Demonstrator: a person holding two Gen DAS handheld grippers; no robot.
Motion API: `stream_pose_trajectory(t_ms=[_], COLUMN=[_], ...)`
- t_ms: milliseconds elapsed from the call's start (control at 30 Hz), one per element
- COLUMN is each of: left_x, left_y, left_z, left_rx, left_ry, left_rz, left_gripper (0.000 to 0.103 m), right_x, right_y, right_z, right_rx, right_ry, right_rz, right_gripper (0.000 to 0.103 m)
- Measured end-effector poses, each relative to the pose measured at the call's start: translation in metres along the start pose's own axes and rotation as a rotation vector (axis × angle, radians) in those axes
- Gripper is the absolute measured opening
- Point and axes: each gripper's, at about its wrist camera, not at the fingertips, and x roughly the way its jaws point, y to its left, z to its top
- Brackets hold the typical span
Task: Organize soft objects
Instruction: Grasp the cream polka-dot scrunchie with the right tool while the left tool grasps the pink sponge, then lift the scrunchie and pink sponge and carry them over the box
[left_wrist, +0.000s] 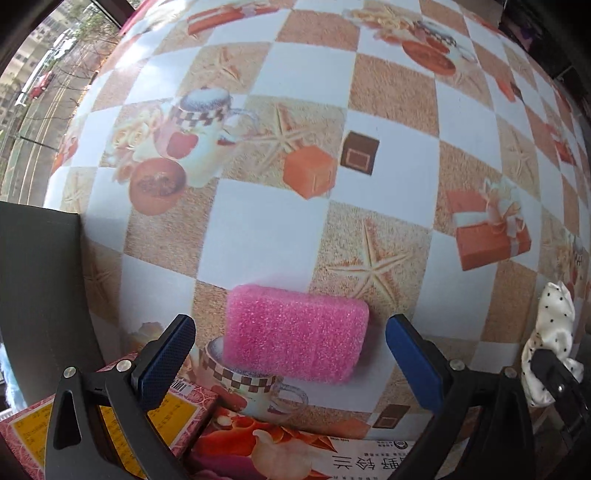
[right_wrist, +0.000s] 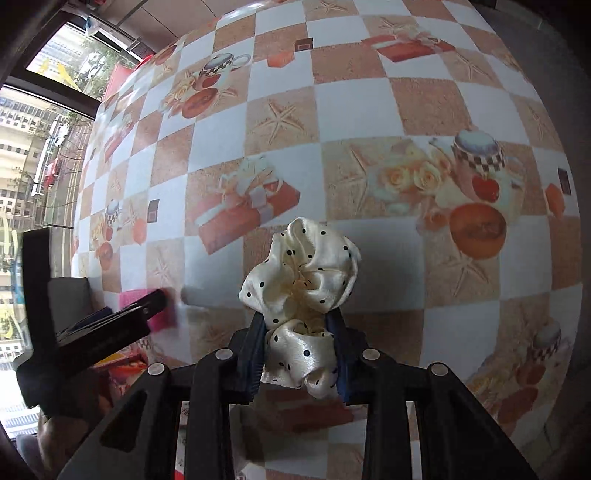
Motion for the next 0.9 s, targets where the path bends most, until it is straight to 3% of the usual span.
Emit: stream_pose_trajectory(t_ms=[433, 533, 567, 600, 900], left_x=[0.009, 0.006, 0.004, 0.002, -0.023], left_y=[-0.005, -0.015, -0.019, -0.02, -0.05], left_z=[0.01, 0.017, 0.018, 0.017, 0.0], left_rx=[0.032, 0.074, 0.079, 0.085, 0.133], left_ry=[0.061, 0.057, 0.054, 0.049, -0.007], left_rz=[0.018, 0.02, 0.004, -0.017, -0.07], left_gripper=[0.102, 0.089, 0.078, 0.073, 0.073], right_x=[-0.015, -0.022, -0.024, -0.026, -0.038], right_y=[0.007, 0.002, 0.001, -0.001, -0.017], right_z=[-0.015, -0.019, -0.021, -0.022, -0.041], right_rx=[-0.013, 0.003, 0.007, 0.01, 0.051], right_ry=[-0.008, -0.016, -0.017, -0.018, -0.024], right_rz=[0.045, 0.057, 0.06, 0.06, 0.046], right_gripper=[0.033, 0.033, 0.033, 0.033, 0.033])
